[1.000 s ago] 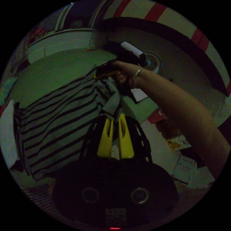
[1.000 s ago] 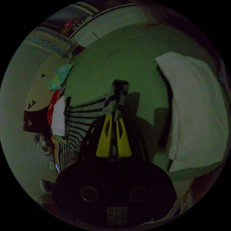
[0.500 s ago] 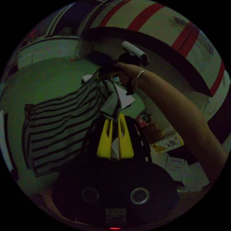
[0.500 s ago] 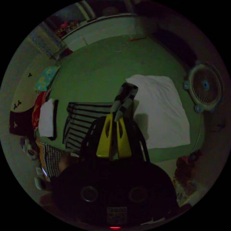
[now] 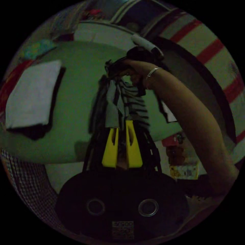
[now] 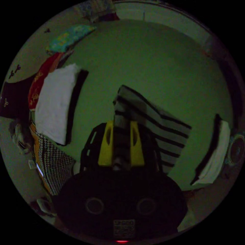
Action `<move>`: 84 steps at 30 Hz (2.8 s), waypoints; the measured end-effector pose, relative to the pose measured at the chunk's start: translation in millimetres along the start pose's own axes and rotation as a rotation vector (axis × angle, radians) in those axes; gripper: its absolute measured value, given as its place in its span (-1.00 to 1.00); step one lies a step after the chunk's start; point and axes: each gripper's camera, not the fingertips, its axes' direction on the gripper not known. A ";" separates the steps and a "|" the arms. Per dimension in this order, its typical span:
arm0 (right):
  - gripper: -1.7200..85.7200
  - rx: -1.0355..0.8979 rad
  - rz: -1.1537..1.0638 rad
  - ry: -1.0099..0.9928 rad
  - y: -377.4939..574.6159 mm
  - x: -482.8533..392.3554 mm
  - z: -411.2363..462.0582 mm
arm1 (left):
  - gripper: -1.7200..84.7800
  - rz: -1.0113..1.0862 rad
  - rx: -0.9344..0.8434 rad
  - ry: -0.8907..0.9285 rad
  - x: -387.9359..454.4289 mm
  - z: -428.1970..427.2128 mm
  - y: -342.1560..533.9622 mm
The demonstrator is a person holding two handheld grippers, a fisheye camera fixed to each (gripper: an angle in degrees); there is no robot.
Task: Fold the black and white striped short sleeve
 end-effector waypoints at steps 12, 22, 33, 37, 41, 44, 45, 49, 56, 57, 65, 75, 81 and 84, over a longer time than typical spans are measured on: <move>-0.59 0.301 -0.001 -0.037 29.0 55.8 -48.4 | -0.56 -0.148 0.025 0.033 -135.7 -72.3 0.3; -0.50 0.183 0.137 -0.058 12.9 48.3 51.9 | -0.46 -0.076 -0.067 0.056 -162.7 -97.5 -33.6; -0.84 0.188 -0.041 0.208 13.2 -70.0 101.8 | -0.69 0.114 -0.264 -0.192 -159.1 -148.5 -62.9; -0.95 0.226 -0.047 0.206 25.1 -95.7 101.9 | -0.75 0.115 -0.272 -0.133 -171.5 -173.8 -65.9; -0.95 0.337 -0.029 0.135 46.9 -116.1 79.7 | -0.77 0.086 -0.222 -0.043 -189.3 -215.2 -59.0; -0.93 0.380 -0.056 0.186 64.1 -144.3 65.9 | -0.77 0.082 -0.177 -0.003 -193.3 -246.8 -54.0; -0.93 0.393 -0.070 0.213 70.9 -156.5 62.1 | -0.77 0.087 -0.162 0.004 -193.3 -259.4 -52.4; -0.93 0.471 -0.104 0.270 97.0 -201.8 48.6 | -0.77 0.104 -0.115 0.005 -192.0 -298.1 -46.4; -0.96 0.591 -0.200 0.298 133.0 -283.8 32.8 | -0.77 0.095 0.024 0.003 -204.2 -393.1 -20.1; -0.96 0.618 -0.219 0.287 138.3 -299.6 30.2 | -0.77 0.094 0.047 -0.008 -207.8 -411.3 -14.9; -0.96 0.725 -0.358 0.201 123.7 -411.5 26.3 | -0.77 0.051 0.168 -0.134 -251.0 -542.5 6.3; -0.75 0.428 -0.402 0.010 56.0 -497.0 174.3 | -0.75 -0.284 0.033 -0.378 -396.8 -562.3 -44.5; -0.94 0.396 -0.588 0.010 153.7 -527.3 276.5 | -0.72 -0.189 0.085 -0.280 -406.0 -572.6 -27.5; -0.97 0.437 -0.524 0.032 171.3 -523.6 301.1 | -0.70 -0.191 0.107 -0.251 -404.8 -579.5 -13.8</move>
